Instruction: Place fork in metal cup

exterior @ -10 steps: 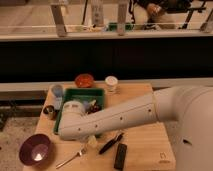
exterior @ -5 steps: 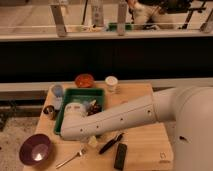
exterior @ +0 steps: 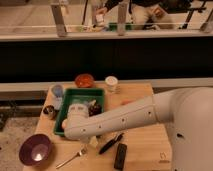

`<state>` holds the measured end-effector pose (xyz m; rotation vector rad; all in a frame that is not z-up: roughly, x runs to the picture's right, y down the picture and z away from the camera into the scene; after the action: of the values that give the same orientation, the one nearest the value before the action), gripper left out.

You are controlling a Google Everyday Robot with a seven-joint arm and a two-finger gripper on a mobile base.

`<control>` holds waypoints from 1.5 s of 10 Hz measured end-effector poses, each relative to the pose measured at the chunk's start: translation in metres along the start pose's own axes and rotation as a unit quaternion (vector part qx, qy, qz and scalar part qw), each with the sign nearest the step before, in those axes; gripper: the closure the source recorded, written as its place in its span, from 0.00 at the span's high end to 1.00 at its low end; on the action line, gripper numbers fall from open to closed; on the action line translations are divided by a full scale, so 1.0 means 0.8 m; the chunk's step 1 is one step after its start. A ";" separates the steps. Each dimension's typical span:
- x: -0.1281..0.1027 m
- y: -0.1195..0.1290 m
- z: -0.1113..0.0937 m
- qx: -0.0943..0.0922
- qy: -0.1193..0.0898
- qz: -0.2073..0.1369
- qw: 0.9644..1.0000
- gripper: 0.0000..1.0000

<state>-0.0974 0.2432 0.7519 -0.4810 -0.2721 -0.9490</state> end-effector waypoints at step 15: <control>-0.083 -0.008 0.012 -0.034 -0.036 0.125 0.991 0.80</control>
<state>-0.1398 0.2925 0.7338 -0.5989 -0.2385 -0.6984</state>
